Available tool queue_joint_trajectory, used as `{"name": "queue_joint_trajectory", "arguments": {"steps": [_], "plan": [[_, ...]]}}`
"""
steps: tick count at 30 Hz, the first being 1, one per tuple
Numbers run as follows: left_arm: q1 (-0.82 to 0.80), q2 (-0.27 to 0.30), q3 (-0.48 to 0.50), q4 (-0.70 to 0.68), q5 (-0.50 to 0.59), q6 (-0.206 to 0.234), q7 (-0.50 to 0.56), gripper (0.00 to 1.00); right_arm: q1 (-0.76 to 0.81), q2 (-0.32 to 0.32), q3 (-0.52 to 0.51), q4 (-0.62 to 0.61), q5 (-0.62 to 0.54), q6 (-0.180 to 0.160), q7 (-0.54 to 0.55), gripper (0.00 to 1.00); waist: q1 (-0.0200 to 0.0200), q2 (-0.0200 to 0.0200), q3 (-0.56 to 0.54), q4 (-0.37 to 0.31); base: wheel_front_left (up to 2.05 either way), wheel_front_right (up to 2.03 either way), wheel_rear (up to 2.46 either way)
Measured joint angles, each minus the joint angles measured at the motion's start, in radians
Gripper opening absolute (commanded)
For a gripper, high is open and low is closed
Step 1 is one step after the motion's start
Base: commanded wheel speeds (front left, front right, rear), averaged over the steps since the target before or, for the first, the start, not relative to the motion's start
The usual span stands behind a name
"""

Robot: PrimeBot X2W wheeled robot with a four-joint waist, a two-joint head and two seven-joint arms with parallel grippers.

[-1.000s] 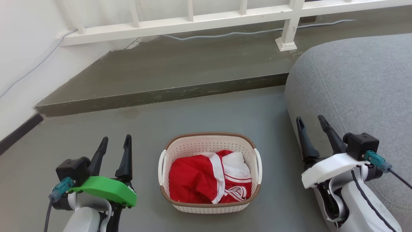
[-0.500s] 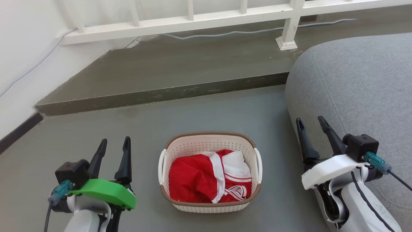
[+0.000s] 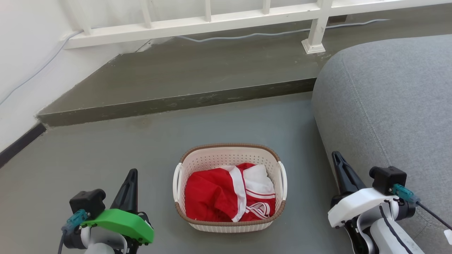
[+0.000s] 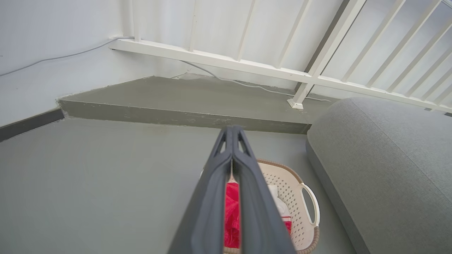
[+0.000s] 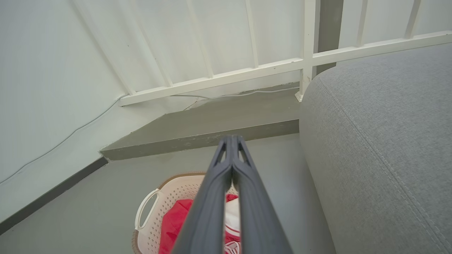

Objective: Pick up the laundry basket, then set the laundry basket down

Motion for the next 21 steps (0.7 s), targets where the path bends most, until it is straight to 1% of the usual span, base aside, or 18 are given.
{"name": "queue_joint_trajectory", "arguments": {"steps": [6,9,15,17,21], "plan": [[0.0,-0.003,0.012,0.0,-0.036,0.0,0.016,0.0,0.0,0.0,-0.014,-0.001,0.044,0.002,0.009,0.0,0.0,0.0,-0.002,0.001,0.0,0.0,0.0],[0.0,-0.003,0.02,0.0,-0.075,0.0,0.025,0.0,0.0,0.002,-0.027,-0.002,0.074,0.01,0.018,0.0,0.0,0.0,-0.003,0.001,0.0,0.0,0.0],[0.0,-0.004,0.04,-0.001,-0.14,-0.002,0.047,0.0,0.0,0.005,-0.046,-0.003,0.166,0.011,0.039,0.0,0.0,0.0,-0.006,0.002,0.0,0.0,0.0],[0.0,-0.005,0.044,-0.001,-0.154,-0.002,0.052,0.0,0.0,0.007,-0.055,-0.003,0.189,0.019,0.045,0.0,0.0,0.0,-0.006,0.003,0.0,0.0,0.0],[0.0,-0.008,0.058,-0.002,-0.195,-0.002,0.068,0.0,0.0,0.009,-0.071,-0.006,0.232,0.021,0.061,0.0,0.0,0.0,-0.008,0.003,0.0,0.0,0.0]]}}
